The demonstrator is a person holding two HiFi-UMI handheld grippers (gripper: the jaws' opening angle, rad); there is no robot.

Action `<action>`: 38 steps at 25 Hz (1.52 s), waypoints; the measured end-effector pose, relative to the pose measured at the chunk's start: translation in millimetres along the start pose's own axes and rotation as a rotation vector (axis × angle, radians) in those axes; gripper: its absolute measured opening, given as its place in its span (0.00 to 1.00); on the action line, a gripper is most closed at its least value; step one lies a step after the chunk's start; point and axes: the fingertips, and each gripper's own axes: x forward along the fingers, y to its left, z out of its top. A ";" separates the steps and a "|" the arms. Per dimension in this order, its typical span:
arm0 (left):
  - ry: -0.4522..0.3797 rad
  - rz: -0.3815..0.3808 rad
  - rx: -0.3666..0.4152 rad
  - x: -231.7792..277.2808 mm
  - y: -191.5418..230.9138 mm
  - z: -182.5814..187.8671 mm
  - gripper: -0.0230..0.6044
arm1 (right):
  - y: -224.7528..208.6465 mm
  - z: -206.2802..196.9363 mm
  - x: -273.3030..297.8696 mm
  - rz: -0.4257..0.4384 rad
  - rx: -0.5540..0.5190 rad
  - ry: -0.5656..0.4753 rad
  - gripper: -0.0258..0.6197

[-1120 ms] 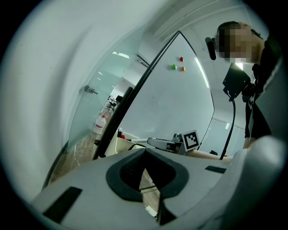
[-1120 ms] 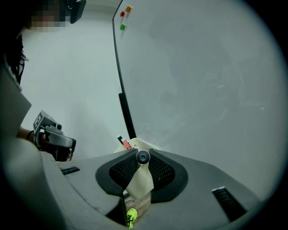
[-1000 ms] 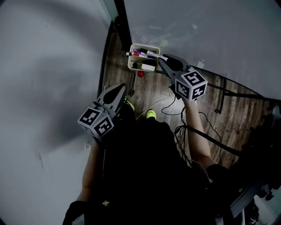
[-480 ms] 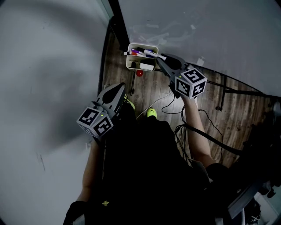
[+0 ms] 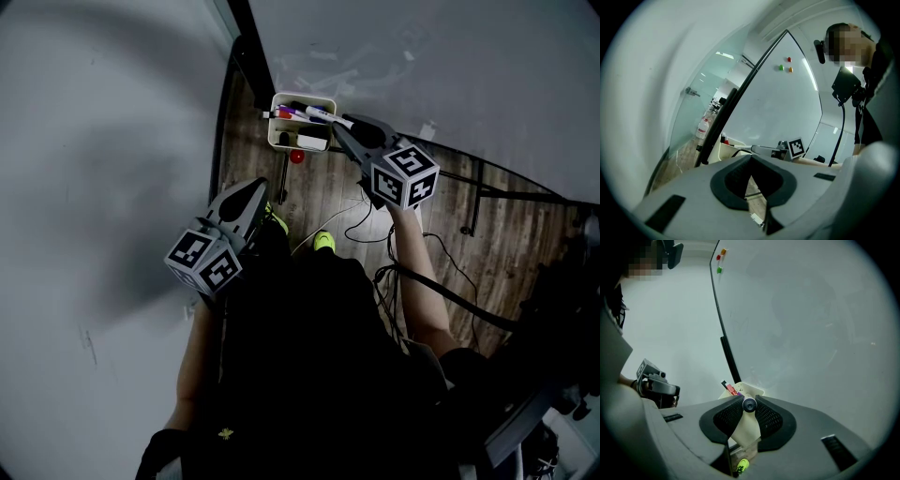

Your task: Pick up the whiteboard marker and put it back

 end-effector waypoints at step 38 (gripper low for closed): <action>-0.042 0.021 0.050 0.0 -69.2 -17.4 0.09 | 43.6 12.5 -105.9 0.035 -0.140 -0.065 0.24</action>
